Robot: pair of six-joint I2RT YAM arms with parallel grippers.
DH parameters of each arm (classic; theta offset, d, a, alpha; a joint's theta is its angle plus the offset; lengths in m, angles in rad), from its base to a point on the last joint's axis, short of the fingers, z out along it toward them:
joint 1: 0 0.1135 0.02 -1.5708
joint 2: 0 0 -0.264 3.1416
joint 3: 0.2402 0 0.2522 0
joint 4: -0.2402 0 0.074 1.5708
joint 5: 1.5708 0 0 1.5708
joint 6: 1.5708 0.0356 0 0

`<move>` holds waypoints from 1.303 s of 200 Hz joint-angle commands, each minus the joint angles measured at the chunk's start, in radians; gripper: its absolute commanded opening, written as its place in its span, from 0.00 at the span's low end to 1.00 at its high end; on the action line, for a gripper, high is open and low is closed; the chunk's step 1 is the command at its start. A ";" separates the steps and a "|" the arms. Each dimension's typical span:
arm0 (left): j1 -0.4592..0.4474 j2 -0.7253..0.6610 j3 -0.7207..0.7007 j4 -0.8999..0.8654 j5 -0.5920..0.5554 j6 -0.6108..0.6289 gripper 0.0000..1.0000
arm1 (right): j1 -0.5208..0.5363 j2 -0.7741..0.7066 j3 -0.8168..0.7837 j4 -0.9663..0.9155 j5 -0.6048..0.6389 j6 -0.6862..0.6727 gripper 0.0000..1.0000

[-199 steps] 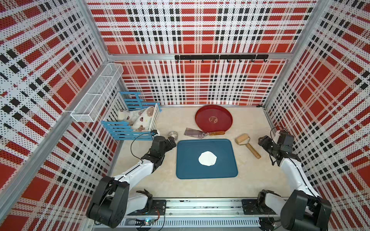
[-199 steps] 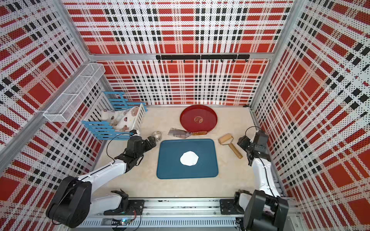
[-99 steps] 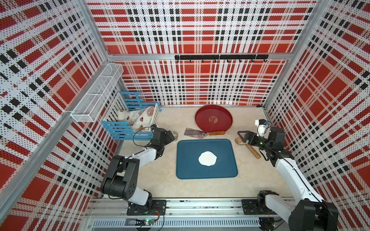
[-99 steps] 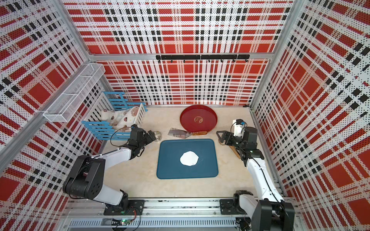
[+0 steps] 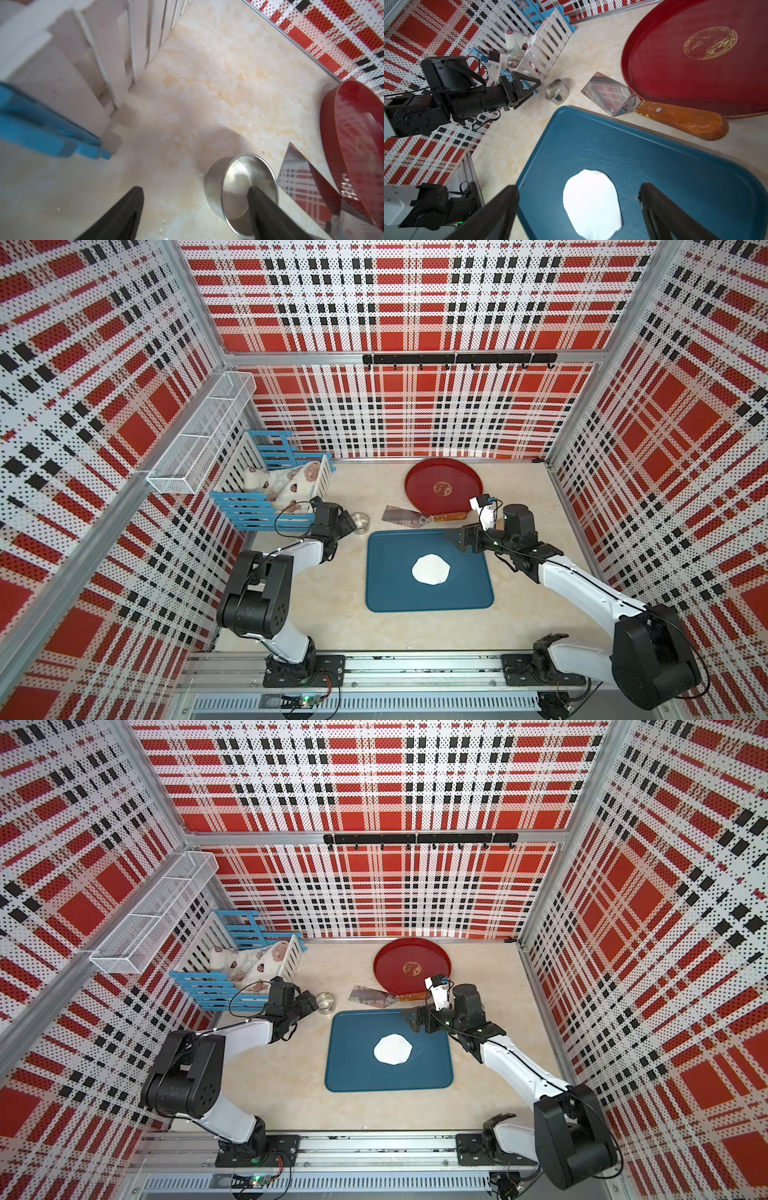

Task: Roll out the dumpling wrappers from the dough
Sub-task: Pick up the dumpling mold from the center of the board.

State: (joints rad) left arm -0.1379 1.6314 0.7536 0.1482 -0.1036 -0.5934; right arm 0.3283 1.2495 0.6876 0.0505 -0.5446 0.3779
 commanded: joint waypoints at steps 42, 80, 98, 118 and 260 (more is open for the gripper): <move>-0.004 0.060 0.061 -0.002 0.082 0.016 0.60 | 0.008 0.004 -0.060 0.132 0.106 0.014 0.88; -0.014 0.076 0.081 -0.014 0.076 0.028 0.50 | 0.008 0.040 -0.051 0.120 0.088 0.031 0.88; -0.017 0.091 0.092 -0.016 0.085 0.027 0.43 | 0.008 0.051 -0.042 0.110 0.071 0.034 0.86; -0.026 0.099 0.101 -0.016 0.085 0.030 0.40 | 0.009 0.049 -0.047 0.118 0.070 0.037 0.85; -0.068 0.152 0.178 -0.111 0.002 0.067 0.20 | 0.008 0.040 -0.048 0.111 0.078 0.035 0.85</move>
State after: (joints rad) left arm -0.1982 1.7668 0.9089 0.0631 -0.0711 -0.5480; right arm 0.3317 1.2972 0.6327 0.1493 -0.4664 0.4122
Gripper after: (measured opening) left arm 0.219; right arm 0.849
